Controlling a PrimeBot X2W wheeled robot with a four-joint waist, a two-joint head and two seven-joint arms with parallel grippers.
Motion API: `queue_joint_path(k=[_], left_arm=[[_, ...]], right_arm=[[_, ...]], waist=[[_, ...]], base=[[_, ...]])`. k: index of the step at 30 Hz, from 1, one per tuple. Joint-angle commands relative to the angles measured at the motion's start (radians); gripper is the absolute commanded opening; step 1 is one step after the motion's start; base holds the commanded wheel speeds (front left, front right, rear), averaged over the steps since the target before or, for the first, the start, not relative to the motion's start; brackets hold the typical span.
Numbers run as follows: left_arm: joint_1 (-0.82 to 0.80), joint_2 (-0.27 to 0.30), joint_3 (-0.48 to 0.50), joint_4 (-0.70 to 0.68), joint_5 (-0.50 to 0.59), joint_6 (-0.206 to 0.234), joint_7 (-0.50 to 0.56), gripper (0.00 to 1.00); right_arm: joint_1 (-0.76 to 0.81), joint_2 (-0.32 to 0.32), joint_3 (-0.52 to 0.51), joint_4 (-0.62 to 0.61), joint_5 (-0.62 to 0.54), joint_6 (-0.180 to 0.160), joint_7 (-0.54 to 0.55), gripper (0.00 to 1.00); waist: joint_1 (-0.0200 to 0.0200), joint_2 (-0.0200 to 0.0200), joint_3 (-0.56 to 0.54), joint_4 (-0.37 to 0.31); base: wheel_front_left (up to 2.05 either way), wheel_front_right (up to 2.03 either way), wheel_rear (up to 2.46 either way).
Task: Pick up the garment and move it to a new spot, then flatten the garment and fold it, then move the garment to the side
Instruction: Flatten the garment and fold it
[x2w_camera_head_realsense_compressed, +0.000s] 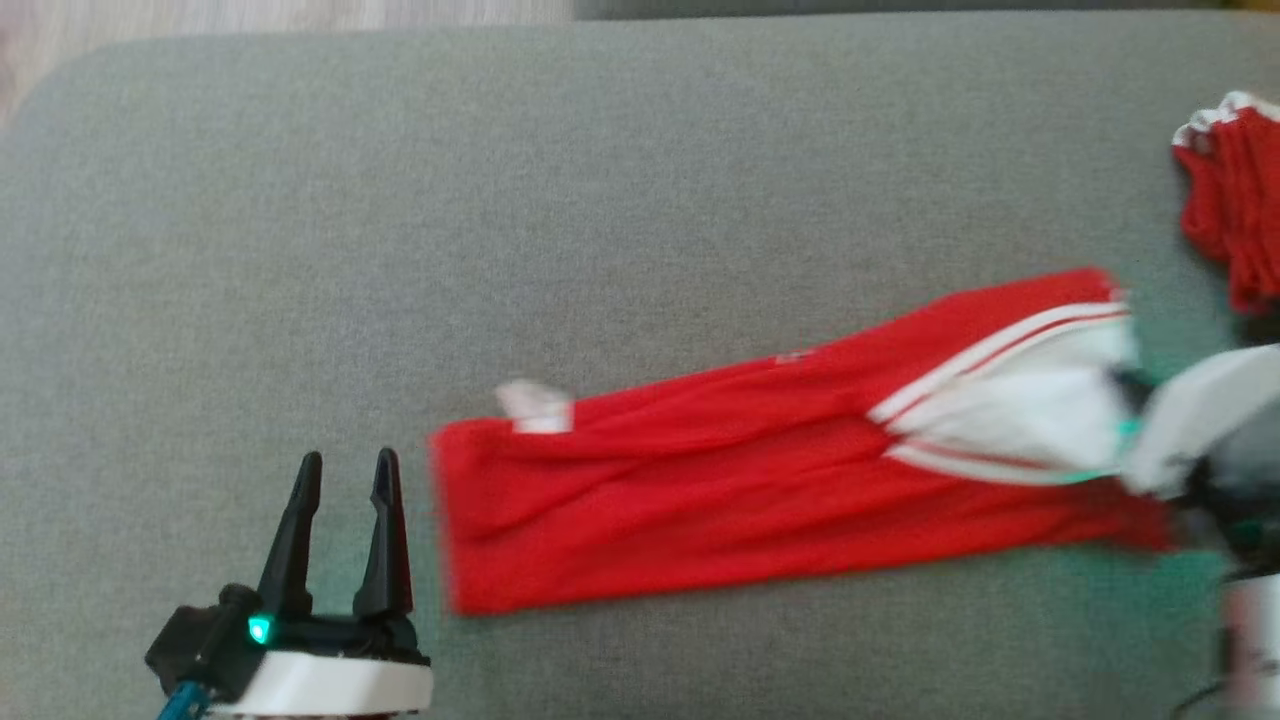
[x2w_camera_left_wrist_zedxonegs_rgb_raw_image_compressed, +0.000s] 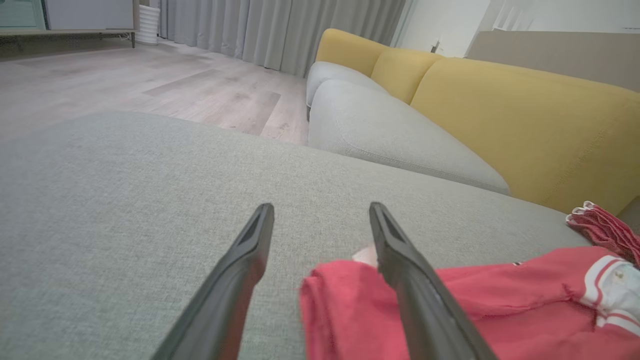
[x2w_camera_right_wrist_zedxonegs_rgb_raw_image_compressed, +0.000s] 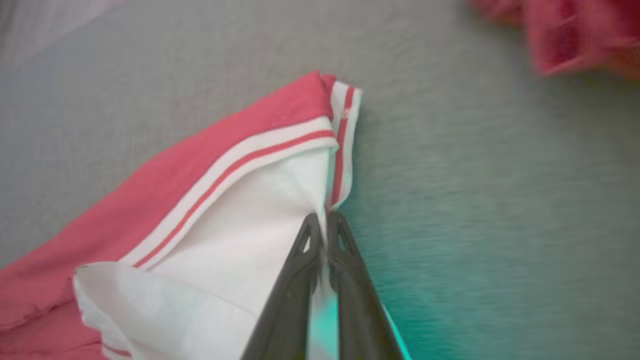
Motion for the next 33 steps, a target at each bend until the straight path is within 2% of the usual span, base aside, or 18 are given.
queue_joint_path(k=[1, 5, 9, 13, 18, 23, 29, 33], left_arm=[[0.003, 0.012, 0.028, -0.023, -0.005, 0.002, -0.009, 1.00], [0.018, 0.008, 0.025, -0.016, -0.010, 0.002, -0.009, 1.00], [0.037, 0.005, 0.028, -0.011, -0.008, 0.002, -0.009, 1.00], [0.047, -0.001, 0.034, -0.009, -0.006, 0.002, -0.009, 1.00], [0.048, -0.008, 0.032, 0.001, -0.004, 0.002, -0.009, 1.00], [0.047, -0.013, 0.031, 0.025, -0.003, 0.002, -0.009, 1.00], [0.042, -0.016, 0.019, 0.052, 0.000, 0.002, -0.009, 1.00], [0.043, -0.018, 0.010, 0.062, 0.004, 0.002, -0.009, 1.00]], right_arm=[[-0.049, -0.039, -0.007, -0.057, 0.007, 0.007, 0.004, 0.00], [-0.057, -0.105, -0.084, -0.142, 0.022, 0.007, 0.059, 0.00], [-0.052, -0.133, -0.097, -0.269, 0.057, 0.007, 0.144, 0.00], [-0.018, -0.119, -0.022, -0.405, 0.093, 0.007, 0.237, 0.00], [0.058, -0.017, 0.160, -0.503, 0.128, 0.007, 0.284, 0.00], [0.138, 0.053, 0.389, -0.452, 0.137, 0.007, 0.182, 0.00], [0.148, 0.062, 0.606, -0.274, 0.237, 0.007, -0.064, 0.00], [0.110, 0.063, 0.701, -0.182, 0.295, 0.007, -0.166, 0.00]], waist=[[0.0000, 0.0000, -0.011, -0.004], [0.0000, 0.0000, -0.041, -0.007], [0.0000, 0.0000, -0.064, -0.009], [0.0000, 0.0000, -0.071, -0.012], [0.0000, 0.0000, -0.071, -0.013], [0.0000, 0.0000, -0.065, -0.014], [0.0000, 0.0000, -0.063, -0.005], [0.0000, 0.0000, -0.059, 0.005]], base=[[0.00, 0.00, 0.00], [0.00, 0.00, 0.00], [0.00, 0.00, 0.00], [0.00, 0.00, 0.00], [0.00, 0.00, 0.00], [0.00, 0.00, 0.00], [0.00, 0.00, 0.00], [0.00, 0.00, 0.00]])
